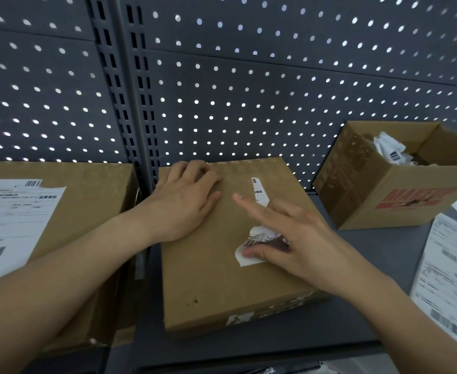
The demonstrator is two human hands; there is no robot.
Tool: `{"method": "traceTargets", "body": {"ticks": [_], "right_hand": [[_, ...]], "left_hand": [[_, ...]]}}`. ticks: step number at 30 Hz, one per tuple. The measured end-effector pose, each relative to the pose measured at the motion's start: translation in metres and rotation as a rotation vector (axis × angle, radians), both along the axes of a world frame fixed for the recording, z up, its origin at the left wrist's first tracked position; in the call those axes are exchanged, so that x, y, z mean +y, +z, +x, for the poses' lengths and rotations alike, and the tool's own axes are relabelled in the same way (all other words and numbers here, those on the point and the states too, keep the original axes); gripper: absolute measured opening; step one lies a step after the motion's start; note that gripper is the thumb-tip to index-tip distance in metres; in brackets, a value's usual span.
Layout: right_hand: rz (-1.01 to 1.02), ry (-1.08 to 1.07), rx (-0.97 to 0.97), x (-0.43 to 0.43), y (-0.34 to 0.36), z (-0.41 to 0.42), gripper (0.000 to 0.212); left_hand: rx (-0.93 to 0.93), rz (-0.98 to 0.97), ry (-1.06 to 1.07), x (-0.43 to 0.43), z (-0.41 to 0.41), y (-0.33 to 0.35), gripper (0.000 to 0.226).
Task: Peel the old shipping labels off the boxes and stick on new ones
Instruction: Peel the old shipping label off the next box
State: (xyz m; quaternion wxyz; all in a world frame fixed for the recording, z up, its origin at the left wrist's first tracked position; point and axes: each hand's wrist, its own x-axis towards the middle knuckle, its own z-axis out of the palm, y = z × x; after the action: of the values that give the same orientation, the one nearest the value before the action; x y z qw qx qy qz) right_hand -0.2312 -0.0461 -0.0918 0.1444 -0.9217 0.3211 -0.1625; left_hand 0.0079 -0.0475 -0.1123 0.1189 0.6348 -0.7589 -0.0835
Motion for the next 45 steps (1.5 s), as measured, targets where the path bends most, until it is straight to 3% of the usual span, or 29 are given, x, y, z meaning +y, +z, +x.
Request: {"method": "traceTargets", "body": {"ticks": [3, 7, 14, 20, 24, 30, 33, 35, 39, 45], "right_hand": [[-0.06, 0.063, -0.018, 0.0, -0.001, 0.001, 0.018], [-0.113, 0.091, -0.048, 0.0, -0.004, 0.001, 0.009], [-0.033, 0.018, -0.412, 0.002, 0.024, -0.005, 0.01], [-0.004, -0.057, -0.37, -0.002, 0.034, -0.006, 0.013], [0.045, -0.158, -0.318, -0.005, 0.025, -0.003, 0.035], [0.037, -0.201, -0.273, -0.02, 0.012, -0.004, 0.011], [0.08, -0.194, -0.222, -0.024, 0.007, -0.003, 0.048], [0.078, -0.216, -0.19, -0.027, 0.006, -0.003, 0.054], [0.061, -0.296, -0.227, -0.036, 0.005, 0.0, 0.035], [0.088, -0.495, -0.448, -0.042, 0.004, 0.007, 0.017]], "left_hand": [[0.013, -0.005, 0.001, 0.0, 0.0, -0.001, 0.045], [0.013, 0.006, 0.005, 0.0, 0.001, 0.0, 0.046], [-0.013, 0.004, -0.008, 0.002, 0.002, 0.002, 0.051], [-0.004, 0.0, -0.003, 0.003, 0.0, 0.002, 0.052], [0.001, 0.003, 0.0, 0.004, 0.0, 0.003, 0.05], [0.005, 0.004, 0.003, 0.003, 0.0, 0.003, 0.053], [-0.004, -0.009, 0.002, 0.003, 0.0, 0.002, 0.054], [-0.007, -0.015, 0.0, 0.002, 0.0, 0.001, 0.055], [-0.011, -0.038, -0.01, 0.002, 0.002, -0.001, 0.069], [-0.009, -0.032, -0.009, 0.001, 0.002, -0.003, 0.061]]}}
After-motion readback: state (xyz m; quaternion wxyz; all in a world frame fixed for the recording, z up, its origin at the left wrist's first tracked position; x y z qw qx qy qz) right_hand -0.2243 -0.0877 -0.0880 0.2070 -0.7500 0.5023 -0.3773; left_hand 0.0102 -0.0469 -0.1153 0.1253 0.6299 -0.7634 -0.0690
